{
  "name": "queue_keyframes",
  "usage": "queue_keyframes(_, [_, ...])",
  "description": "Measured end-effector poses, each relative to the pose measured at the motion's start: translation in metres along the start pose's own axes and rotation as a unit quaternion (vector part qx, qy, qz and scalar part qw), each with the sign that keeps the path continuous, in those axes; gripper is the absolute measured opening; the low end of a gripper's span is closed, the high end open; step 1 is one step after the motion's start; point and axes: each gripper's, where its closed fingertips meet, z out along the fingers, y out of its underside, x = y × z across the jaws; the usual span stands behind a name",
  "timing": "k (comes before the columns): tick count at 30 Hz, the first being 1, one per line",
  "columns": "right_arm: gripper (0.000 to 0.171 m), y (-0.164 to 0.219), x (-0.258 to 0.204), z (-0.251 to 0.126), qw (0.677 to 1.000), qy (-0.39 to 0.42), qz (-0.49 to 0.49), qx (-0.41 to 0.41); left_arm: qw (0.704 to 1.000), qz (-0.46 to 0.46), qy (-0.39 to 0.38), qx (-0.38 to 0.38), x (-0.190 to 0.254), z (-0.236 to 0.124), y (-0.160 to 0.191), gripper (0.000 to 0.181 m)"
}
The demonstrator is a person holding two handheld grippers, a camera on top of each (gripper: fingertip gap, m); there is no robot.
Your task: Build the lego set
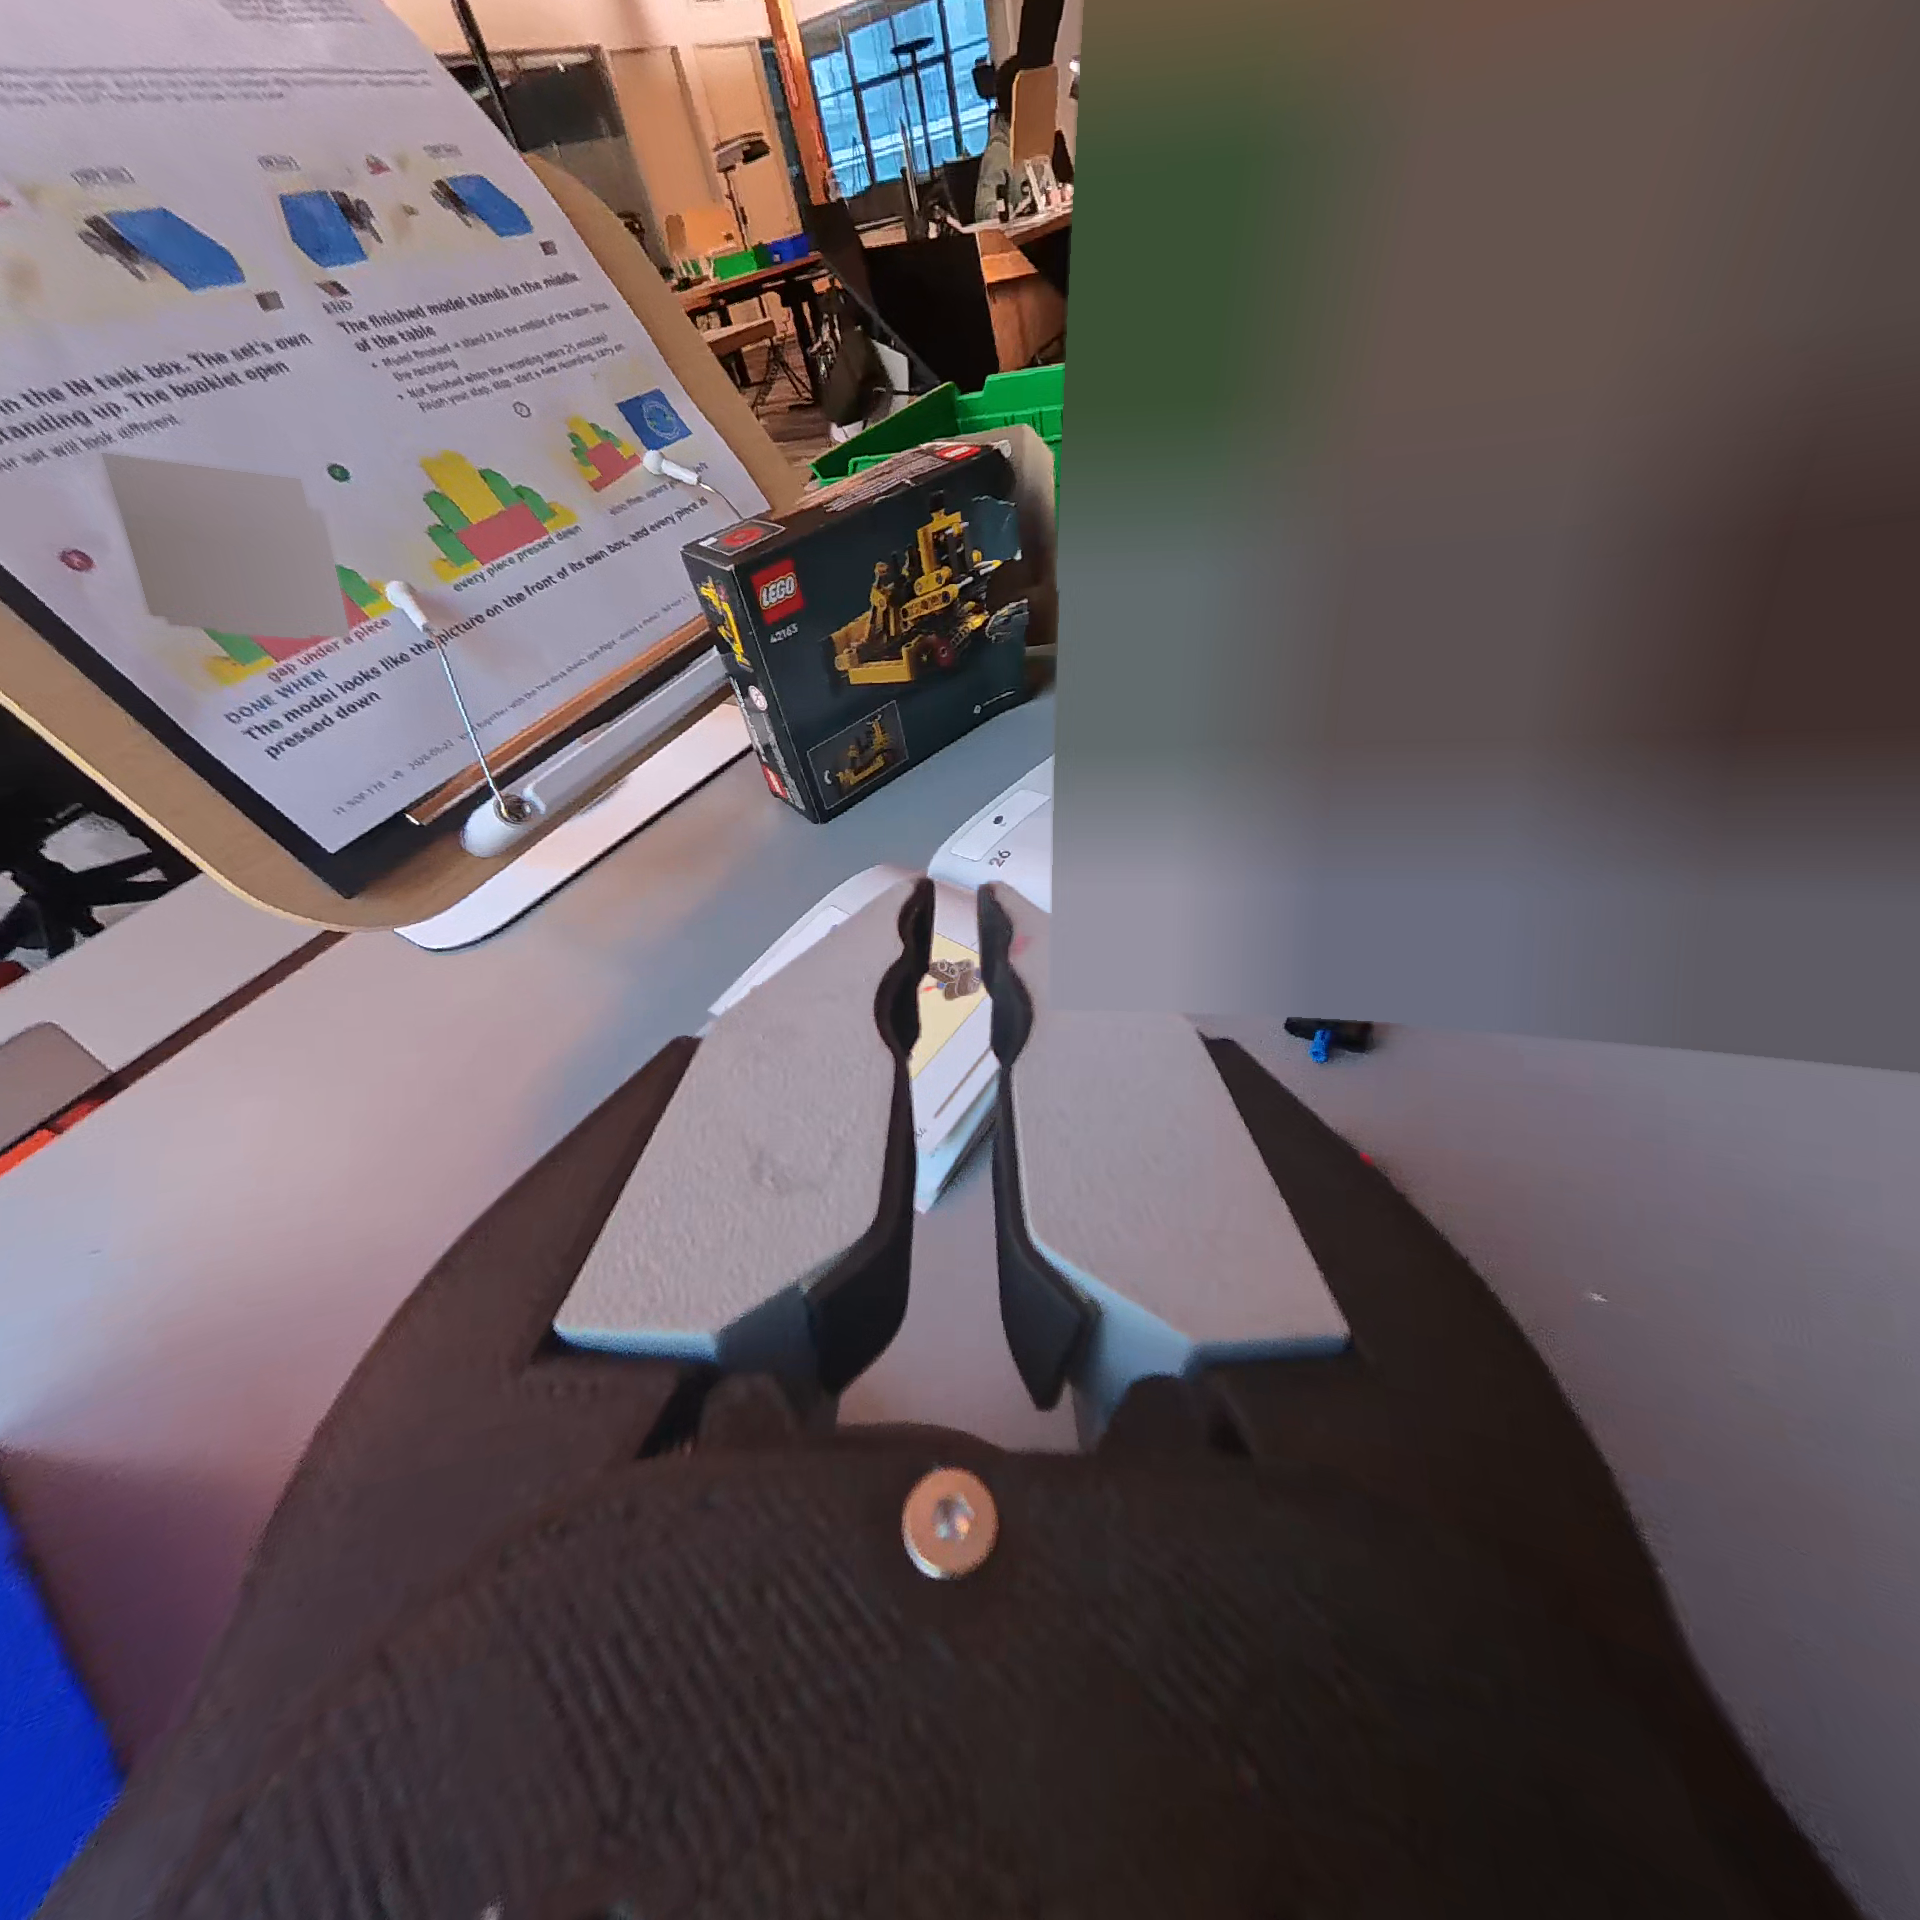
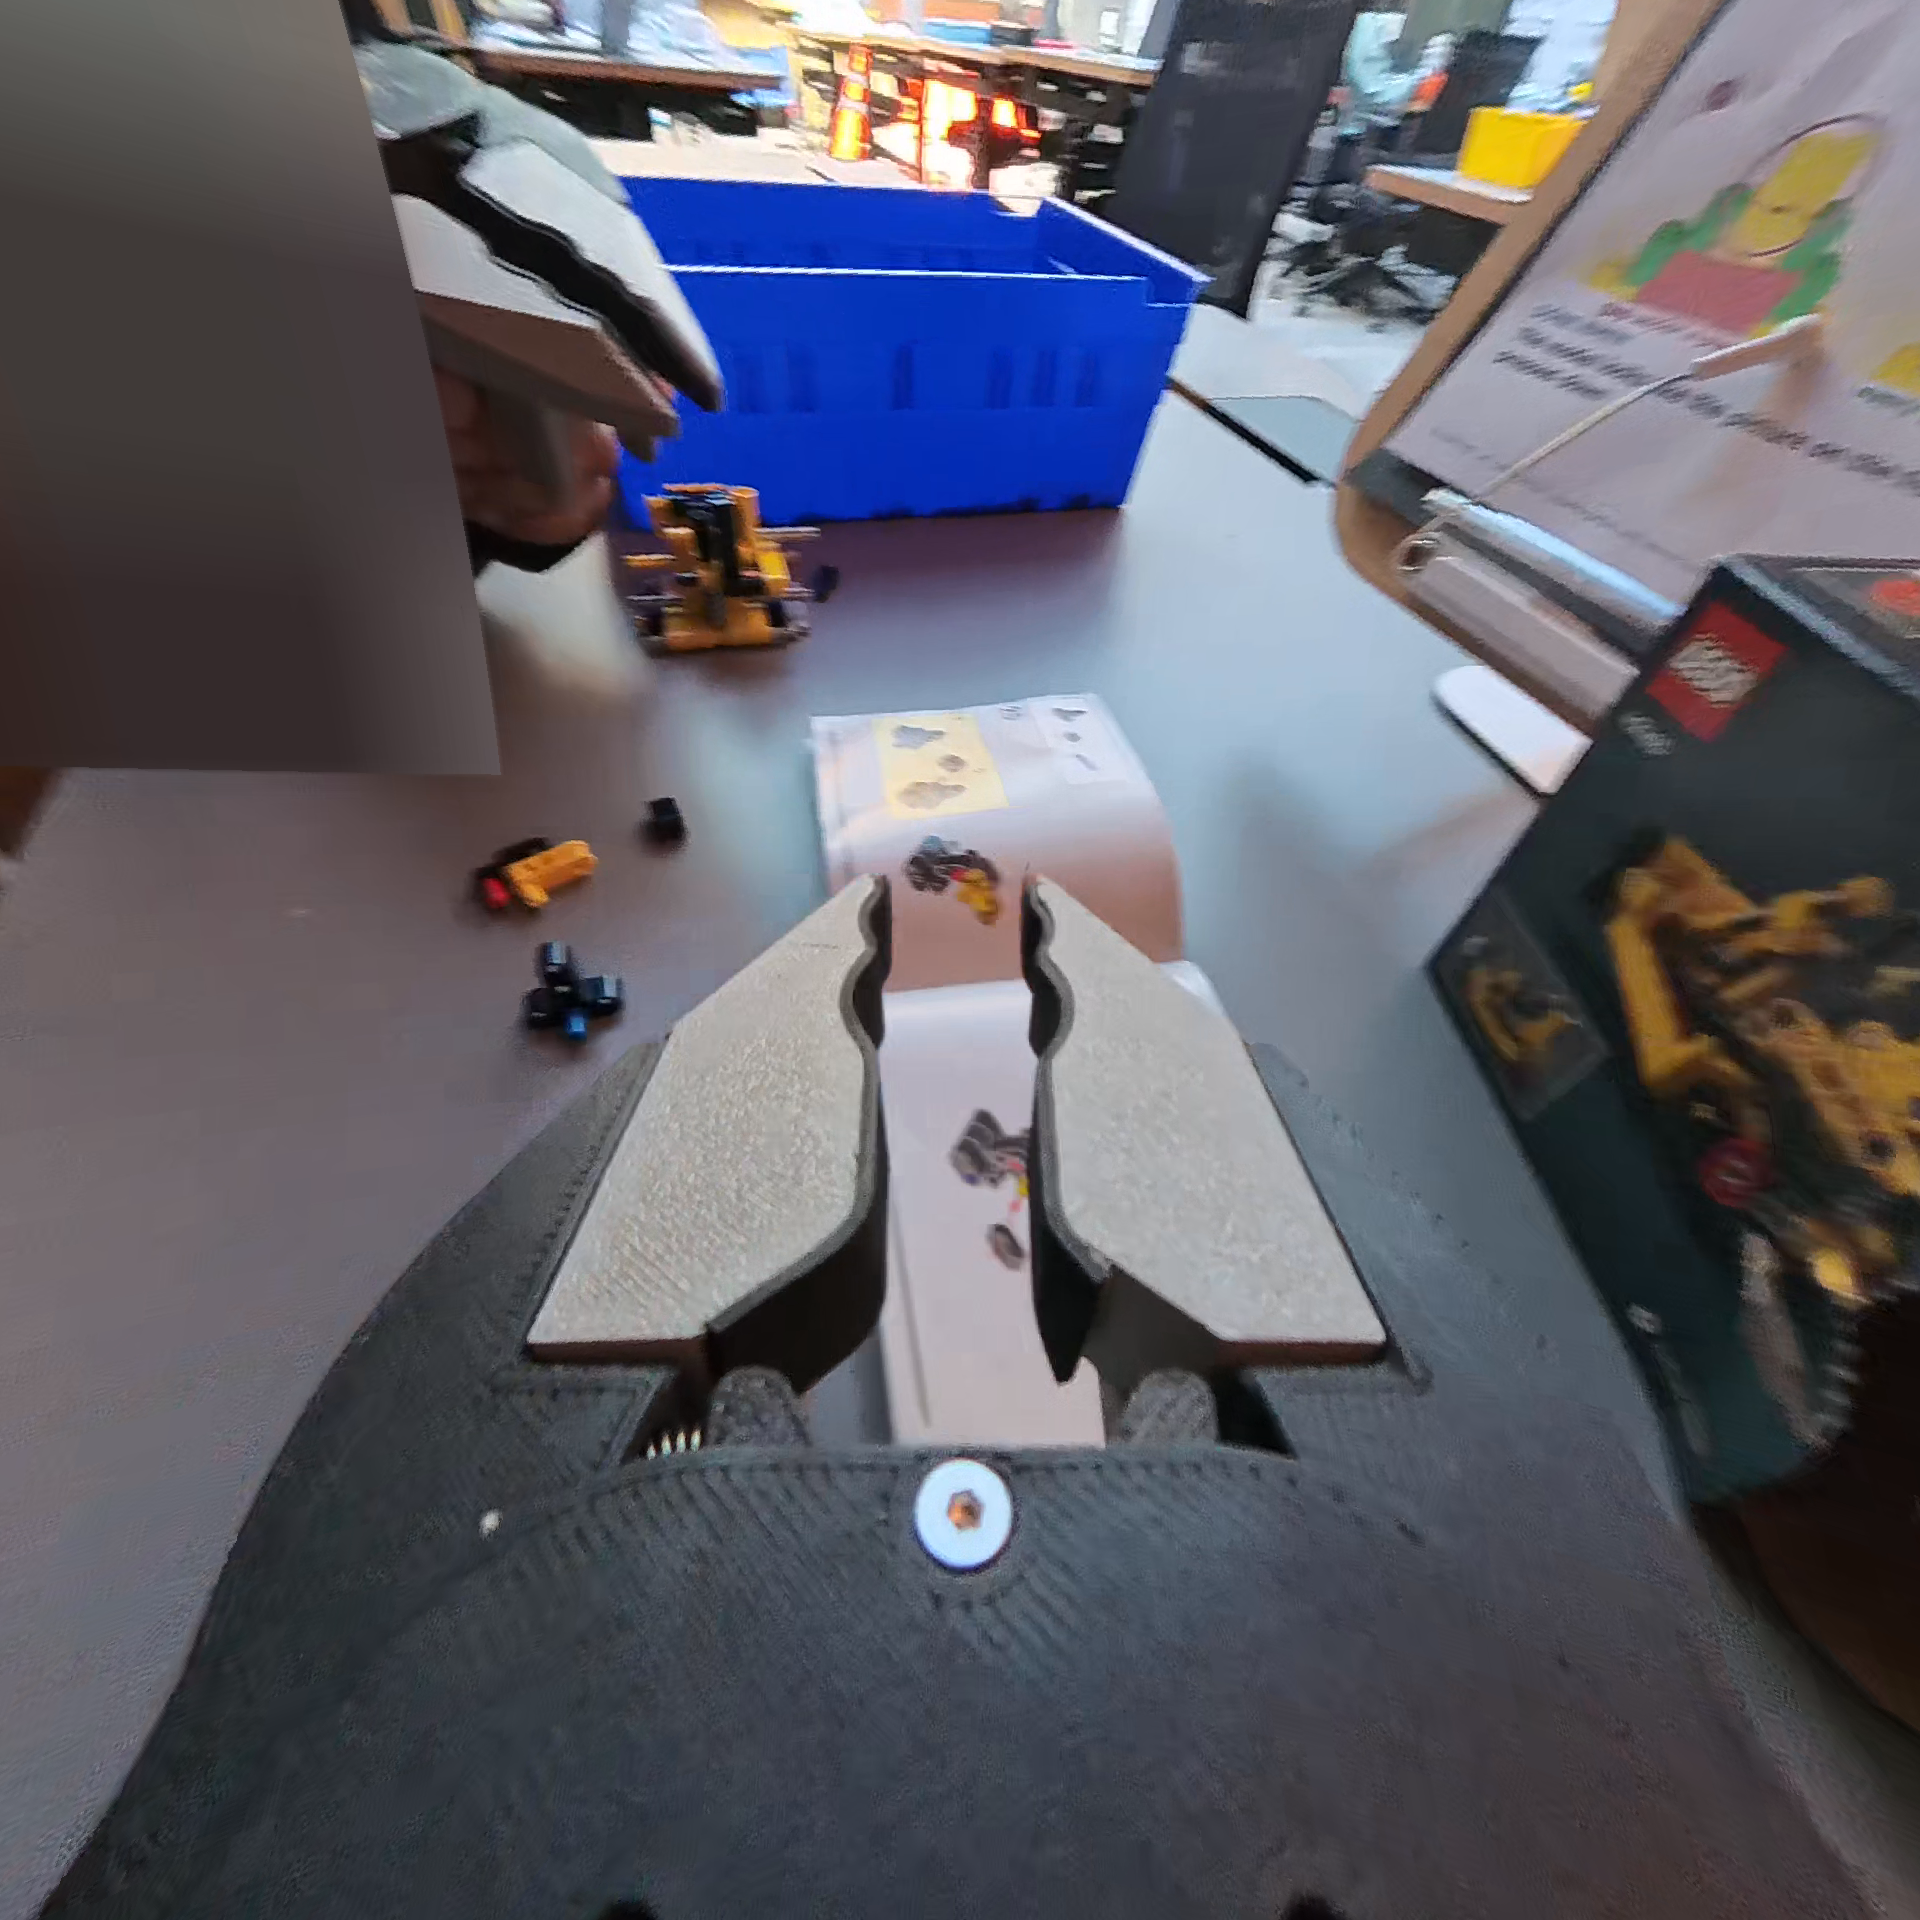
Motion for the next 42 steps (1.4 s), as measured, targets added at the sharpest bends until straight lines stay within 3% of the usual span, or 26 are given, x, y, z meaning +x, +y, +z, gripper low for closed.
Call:
queue_keyframes(1, [0.022, 0.001, 0.008, -0.002, 1.000, 0.021, -0.002, -0.002, 1.000, 0.003, -0.002, 0.003, 0.000, 0.000, 0.000, 0.003])
queue_keyframes(7, [0.025, 0.002, 0.045, -0.029, 0.992, 0.123, 0.032, 0.020, 0.999, -0.014, -0.023, 0.025, -0.011, -0.002, -0.003, 0.000])
queue_keyframes(14, [0.025, 0.000, 0.043, -0.044, 0.988, 0.137, 0.054, 0.043, 0.997, -0.027, -0.024, 0.061, -0.008, -0.013, -0.009, 0.000])
queue_keyframes(20, [0.027, -0.011, 0.024, -0.026, 0.994, 0.084, 0.048, 0.051, 0.998, 0.024, -0.014, 0.057, 0.005, -0.011, -0.005, 0.000])
queue_keyframes(31, [0.027, 0.002, -0.036, 0.014, 0.998, -0.062, -0.013, -0.026, 0.992, 0.075, 0.070, -0.067, 0.040, 0.007, 0.042, 0.001])
queue_keyframes(35, [0.027, 0.003, -0.056, 0.017, 0.994, -0.102, -0.019, -0.033, 0.994, 0.031, 0.069, -0.085, 0.034, 0.005, 0.044, 0.001])
queue_keyframes(42, [0.031, 0.021, -0.090, 0.014, 0.981, -0.170, -0.032, -0.093, 0.982, 0.060, 0.076, -0.160, 0.043, 0.008, 0.066, 0.003])
